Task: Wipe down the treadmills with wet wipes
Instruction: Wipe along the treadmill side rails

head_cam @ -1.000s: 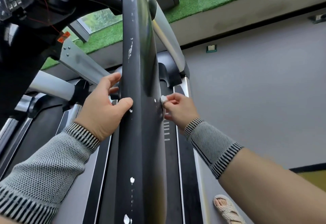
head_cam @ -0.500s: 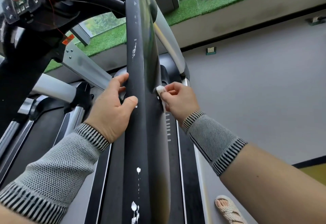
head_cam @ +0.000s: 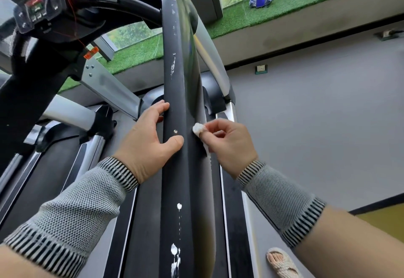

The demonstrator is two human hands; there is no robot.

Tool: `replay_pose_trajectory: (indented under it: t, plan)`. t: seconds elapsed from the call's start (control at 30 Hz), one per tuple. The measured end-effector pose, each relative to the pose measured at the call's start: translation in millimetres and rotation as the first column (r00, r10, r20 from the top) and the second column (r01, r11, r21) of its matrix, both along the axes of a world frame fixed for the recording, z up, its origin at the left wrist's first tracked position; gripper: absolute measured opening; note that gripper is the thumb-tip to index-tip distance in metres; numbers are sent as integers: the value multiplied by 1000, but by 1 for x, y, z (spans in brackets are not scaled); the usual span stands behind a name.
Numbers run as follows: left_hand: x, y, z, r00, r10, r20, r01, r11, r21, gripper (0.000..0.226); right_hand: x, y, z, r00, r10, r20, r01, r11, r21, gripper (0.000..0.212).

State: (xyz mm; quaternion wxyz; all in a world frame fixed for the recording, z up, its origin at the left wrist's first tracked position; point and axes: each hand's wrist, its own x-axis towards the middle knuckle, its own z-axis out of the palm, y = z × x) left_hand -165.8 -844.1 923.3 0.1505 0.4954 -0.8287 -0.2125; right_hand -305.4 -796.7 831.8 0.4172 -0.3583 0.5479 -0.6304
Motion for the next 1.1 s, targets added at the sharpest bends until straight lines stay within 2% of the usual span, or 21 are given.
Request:
replay_pose_trajectory:
  t: [0.13,0.3,0.4,0.5,0.67,0.77,0.87,1.03,1.1]
  plan:
    - [1,0,-1,1000,-4,11,4,1000,7,85,-8,-34,6,993,-95,-72,95,995,-15,22]
    - [3,-1,-1,1000,-22,10,22,1000,4,86,2,-8,4,982,-42,-182,26,996,-88,17]
    - [3,-2,-2,1000,-27,13,27,1000,13,86,-5,-37,19,958,-97,-269,77,994,-84,13]
    - [4,-2,-2,1000,-25,8,24,1000,15,86,-6,-54,23,956,-127,-266,106,990,-93,10]
    - [6,-3,-3,999,-33,3,33,999,-5,86,7,0,6,954,-76,-289,39,990,-133,8]
    - [6,-4,-4,999,-41,12,41,999,14,88,0,-26,16,945,-108,-309,76,991,-115,7]
    - [7,-4,-2,999,-44,15,44,999,20,98,-2,-44,18,960,-141,-243,117,987,-114,10]
    - [7,-3,-4,999,-38,13,38,999,15,87,12,26,-1,966,-52,-252,-1,979,-204,12]
    - [6,-4,-3,999,-34,10,34,999,18,93,10,20,2,964,-58,-258,5,980,-200,12]
